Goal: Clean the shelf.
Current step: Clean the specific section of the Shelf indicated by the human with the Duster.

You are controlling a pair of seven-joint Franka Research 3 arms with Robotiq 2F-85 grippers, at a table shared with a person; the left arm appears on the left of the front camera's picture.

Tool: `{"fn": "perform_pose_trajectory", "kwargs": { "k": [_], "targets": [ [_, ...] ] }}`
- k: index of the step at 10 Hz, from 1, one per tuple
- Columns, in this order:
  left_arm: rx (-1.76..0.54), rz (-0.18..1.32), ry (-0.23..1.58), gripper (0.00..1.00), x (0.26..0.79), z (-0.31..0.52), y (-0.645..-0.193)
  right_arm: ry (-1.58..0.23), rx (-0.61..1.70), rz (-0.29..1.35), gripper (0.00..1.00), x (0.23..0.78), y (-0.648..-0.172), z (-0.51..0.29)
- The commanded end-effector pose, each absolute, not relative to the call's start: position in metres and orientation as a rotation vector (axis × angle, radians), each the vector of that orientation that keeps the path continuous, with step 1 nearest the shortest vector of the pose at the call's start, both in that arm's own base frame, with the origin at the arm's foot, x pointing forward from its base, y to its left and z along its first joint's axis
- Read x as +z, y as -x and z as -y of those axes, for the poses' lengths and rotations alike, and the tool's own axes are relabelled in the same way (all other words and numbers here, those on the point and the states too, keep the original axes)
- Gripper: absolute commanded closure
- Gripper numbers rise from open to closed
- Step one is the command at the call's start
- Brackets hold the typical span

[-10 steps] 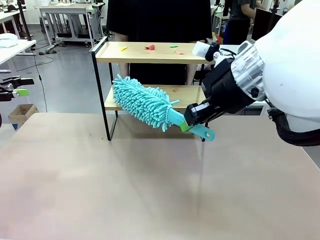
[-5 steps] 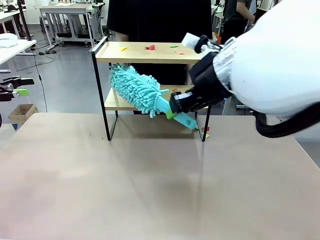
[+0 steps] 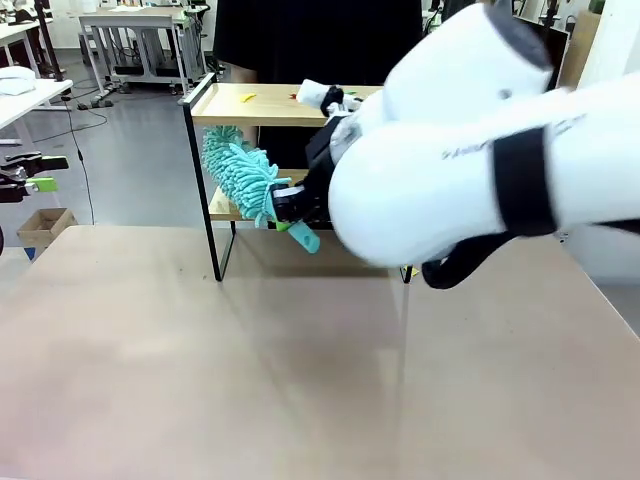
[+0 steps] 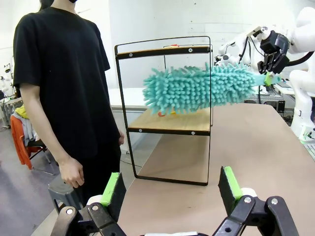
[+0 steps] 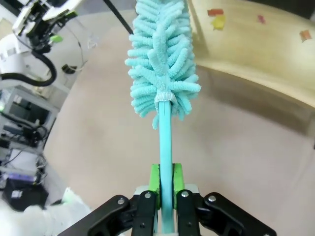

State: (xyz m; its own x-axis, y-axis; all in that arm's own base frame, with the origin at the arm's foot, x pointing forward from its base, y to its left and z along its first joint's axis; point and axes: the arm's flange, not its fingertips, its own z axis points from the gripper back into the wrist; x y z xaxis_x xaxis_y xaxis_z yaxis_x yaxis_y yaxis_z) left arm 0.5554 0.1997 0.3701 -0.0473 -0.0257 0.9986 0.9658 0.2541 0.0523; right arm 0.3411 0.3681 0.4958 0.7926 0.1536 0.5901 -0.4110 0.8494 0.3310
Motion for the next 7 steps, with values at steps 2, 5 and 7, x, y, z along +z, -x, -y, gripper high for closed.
{"fn": "perform_pose_trajectory", "kwargs": {
  "k": [2, 5, 7],
  "targets": [
    [-1.064, 1.348, 0.977, 0.0, 0.374, -0.199, -0.554, -0.372, 0.205, 0.626, 0.87, 0.501, -0.354, -0.429],
    [-1.064, 1.348, 0.977, 0.0, 0.374, -0.199, -0.554, -0.356, 0.17, 0.648, 0.87, 0.497, -0.354, -0.458],
    [-1.064, 1.348, 0.977, 0.0, 0.374, -0.199, -0.554, -0.33, 0.116, 0.65, 0.87, 0.492, -0.361, -0.477]
  ]
}}
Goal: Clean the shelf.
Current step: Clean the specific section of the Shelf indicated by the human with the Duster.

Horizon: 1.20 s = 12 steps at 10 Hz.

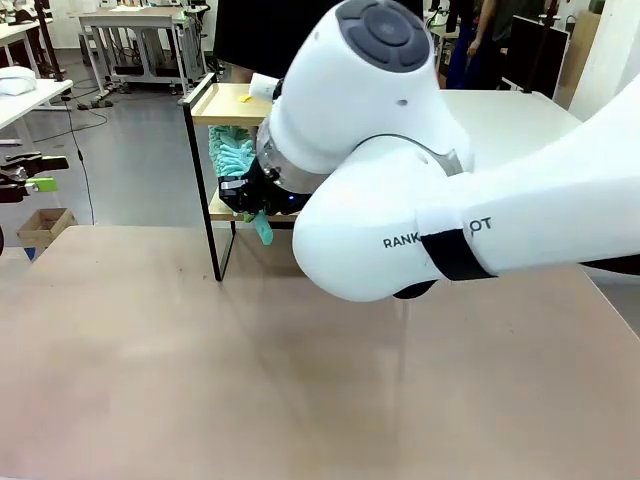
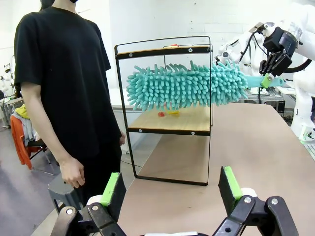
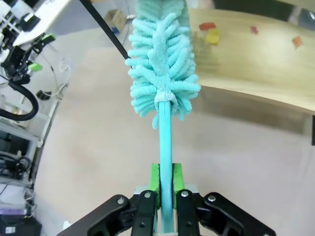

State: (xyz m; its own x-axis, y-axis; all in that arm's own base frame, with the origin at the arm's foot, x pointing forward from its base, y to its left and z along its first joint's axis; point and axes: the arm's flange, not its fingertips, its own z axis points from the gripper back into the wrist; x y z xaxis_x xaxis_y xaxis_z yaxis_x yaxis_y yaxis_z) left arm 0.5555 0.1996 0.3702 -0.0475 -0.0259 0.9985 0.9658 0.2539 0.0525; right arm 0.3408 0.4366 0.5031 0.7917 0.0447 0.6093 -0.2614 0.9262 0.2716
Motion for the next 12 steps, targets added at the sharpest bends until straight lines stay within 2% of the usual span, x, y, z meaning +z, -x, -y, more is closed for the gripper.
{"fn": "perform_pose_trajectory", "kwargs": {
  "k": [1, 7, 12],
  "targets": [
    [-1.064, 1.348, 0.977, 0.0, 0.374, -0.199, -0.554, -0.32, 0.098, 0.658, 0.87, 0.493, -0.365, -0.487],
    [-1.064, 1.348, 0.977, 0.0, 0.374, -0.199, -0.554, -0.258, 0.052, 0.659, 0.87, 0.471, -0.398, -0.527],
    [-1.064, 1.348, 0.977, 0.0, 0.374, -0.199, -0.554, -0.249, 0.023, 0.591, 0.87, 0.451, -0.42, -0.544]
  ]
}}
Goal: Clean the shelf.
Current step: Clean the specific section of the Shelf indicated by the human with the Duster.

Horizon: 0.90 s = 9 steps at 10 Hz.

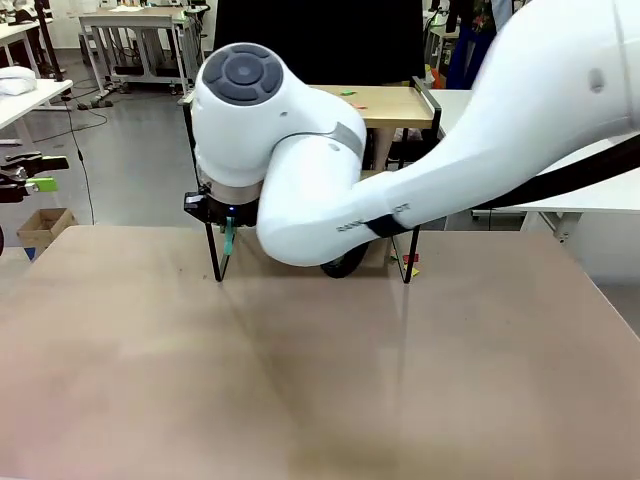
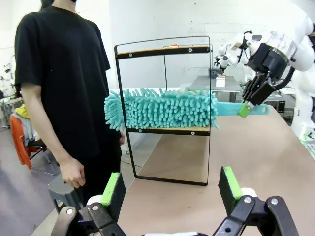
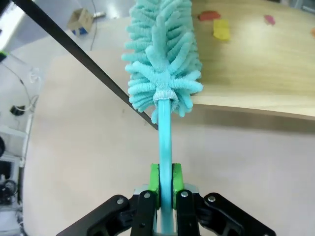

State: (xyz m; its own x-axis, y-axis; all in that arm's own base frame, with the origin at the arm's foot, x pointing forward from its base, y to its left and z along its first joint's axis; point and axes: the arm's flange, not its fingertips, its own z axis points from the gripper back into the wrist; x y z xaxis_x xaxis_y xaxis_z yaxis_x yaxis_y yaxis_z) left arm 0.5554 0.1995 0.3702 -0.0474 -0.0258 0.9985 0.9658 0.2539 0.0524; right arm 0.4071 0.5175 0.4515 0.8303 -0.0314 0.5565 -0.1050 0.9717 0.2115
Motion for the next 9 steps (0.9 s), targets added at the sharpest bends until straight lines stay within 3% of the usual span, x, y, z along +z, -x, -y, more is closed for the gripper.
{"fn": "perform_pose_trajectory", "kwargs": {
  "k": [1, 9],
  "targets": [
    [-1.064, 1.348, 0.977, 0.0, 0.374, -0.199, -0.554, -0.233, 0.047, 0.592, 0.87, 0.455, -0.415, -0.547],
    [-1.064, 1.348, 0.977, 0.0, 0.374, -0.199, -0.554, -0.229, -0.078, 0.57, 0.87, 0.465, -0.413, -0.489]
  ]
}}
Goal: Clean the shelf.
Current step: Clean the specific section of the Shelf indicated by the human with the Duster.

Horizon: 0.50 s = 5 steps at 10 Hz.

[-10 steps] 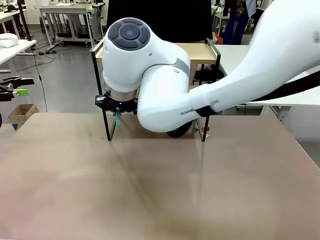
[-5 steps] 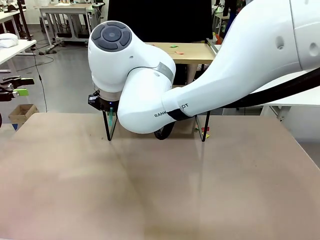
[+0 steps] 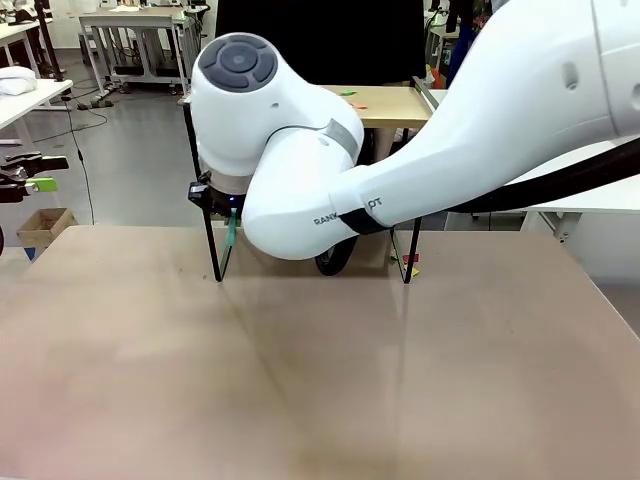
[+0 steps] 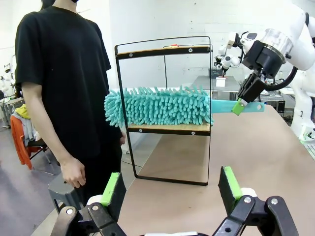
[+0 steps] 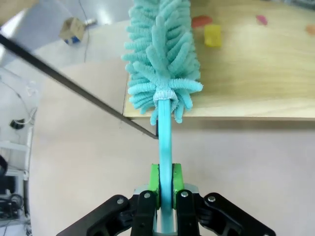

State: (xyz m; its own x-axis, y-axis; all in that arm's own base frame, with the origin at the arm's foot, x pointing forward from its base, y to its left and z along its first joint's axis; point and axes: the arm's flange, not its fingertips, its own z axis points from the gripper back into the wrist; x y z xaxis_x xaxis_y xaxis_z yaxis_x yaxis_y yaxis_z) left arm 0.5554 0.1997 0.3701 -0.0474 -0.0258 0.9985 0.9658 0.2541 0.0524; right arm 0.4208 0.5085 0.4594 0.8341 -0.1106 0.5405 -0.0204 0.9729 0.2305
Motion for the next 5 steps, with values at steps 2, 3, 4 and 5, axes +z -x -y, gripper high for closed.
{"fn": "perform_pose_trajectory", "kwargs": {
  "k": [2, 3, 4, 5],
  "targets": [
    [-1.064, 1.348, 0.977, 0.0, 0.374, -0.199, -0.554, -0.22, -0.119, 0.552, 0.87, 0.467, -0.412, -0.468],
    [-1.064, 1.348, 0.977, 0.0, 0.374, -0.199, -0.554, -0.202, -0.14, 0.545, 0.87, 0.467, -0.411, -0.455],
    [-1.064, 1.348, 0.977, 0.0, 0.374, -0.199, -0.554, -0.172, -0.163, 0.545, 0.87, 0.466, -0.409, -0.438],
    [-1.064, 1.348, 0.977, 0.0, 0.374, -0.199, -0.554, -0.139, -0.184, 0.546, 0.87, 0.467, -0.406, -0.421]
  ]
}}
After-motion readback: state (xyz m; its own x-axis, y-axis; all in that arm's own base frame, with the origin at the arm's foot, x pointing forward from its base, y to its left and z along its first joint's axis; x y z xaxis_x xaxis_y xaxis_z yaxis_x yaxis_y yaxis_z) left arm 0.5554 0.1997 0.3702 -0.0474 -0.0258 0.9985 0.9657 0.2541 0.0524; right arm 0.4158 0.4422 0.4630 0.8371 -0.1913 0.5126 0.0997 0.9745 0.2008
